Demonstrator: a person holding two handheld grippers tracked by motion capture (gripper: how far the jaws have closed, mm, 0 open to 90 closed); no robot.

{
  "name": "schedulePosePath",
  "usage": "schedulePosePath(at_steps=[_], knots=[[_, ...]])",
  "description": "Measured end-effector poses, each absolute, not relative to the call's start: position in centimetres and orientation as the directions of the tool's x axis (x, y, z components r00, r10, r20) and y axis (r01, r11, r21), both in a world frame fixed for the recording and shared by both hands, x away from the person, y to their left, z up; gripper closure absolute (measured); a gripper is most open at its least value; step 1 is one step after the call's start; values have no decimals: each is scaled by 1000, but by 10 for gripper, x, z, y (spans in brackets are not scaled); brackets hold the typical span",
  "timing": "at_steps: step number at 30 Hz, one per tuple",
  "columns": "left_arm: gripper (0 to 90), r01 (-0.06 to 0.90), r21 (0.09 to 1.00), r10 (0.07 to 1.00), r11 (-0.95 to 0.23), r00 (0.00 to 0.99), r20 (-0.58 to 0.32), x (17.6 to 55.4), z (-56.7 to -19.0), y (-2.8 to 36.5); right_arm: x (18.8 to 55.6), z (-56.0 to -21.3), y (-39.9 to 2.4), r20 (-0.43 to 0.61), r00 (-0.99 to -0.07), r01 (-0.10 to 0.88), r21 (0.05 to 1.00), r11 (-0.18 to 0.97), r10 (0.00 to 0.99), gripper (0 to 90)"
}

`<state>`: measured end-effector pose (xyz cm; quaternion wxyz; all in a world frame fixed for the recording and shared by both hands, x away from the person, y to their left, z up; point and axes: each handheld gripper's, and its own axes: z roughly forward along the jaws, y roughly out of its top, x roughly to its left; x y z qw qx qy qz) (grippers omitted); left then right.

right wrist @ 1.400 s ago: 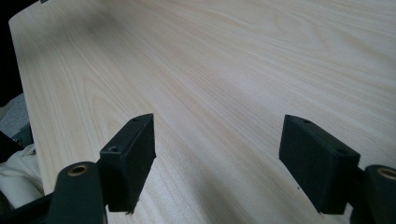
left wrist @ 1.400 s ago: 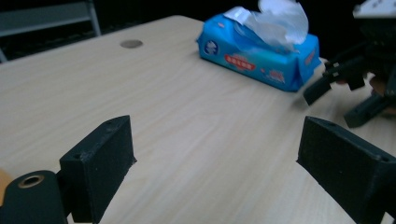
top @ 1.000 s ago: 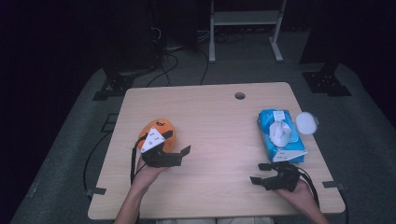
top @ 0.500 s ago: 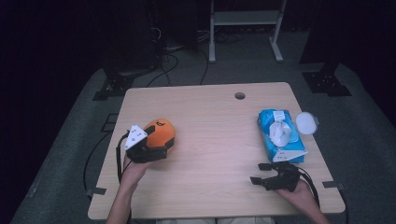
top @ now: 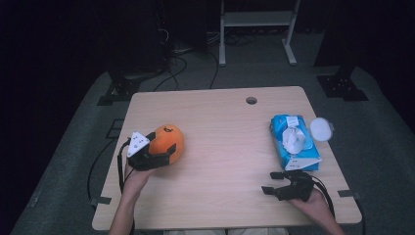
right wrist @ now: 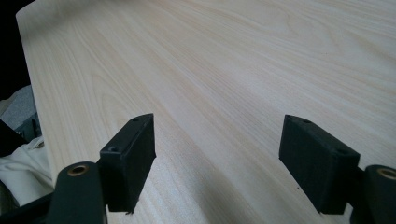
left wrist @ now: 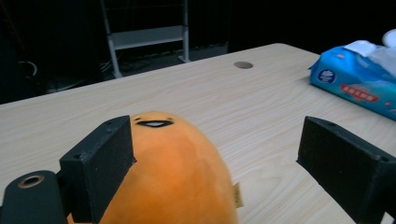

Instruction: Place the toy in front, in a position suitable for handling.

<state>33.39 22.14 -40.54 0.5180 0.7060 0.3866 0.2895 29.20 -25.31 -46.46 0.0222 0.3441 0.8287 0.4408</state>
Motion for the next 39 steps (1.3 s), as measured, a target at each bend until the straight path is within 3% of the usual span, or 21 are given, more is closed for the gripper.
schedulePosePath(at_steps=[20, 31, 39], knots=[[105, 306, 935, 901, -176, 433, 28, 345, -429, 230, 291, -465, -251, 273, -771, 550, 742, 384, 576, 259], [178, 366, 896, 915, -250, 392, 95, 350, -441, 226, 291, -466, -249, 274, -776, 548, 739, 393, 568, 259], [176, 368, 884, 908, -290, 398, 132, 350, -444, 223, 290, -467, -247, 277, -779, 549, 735, 398, 563, 259]])
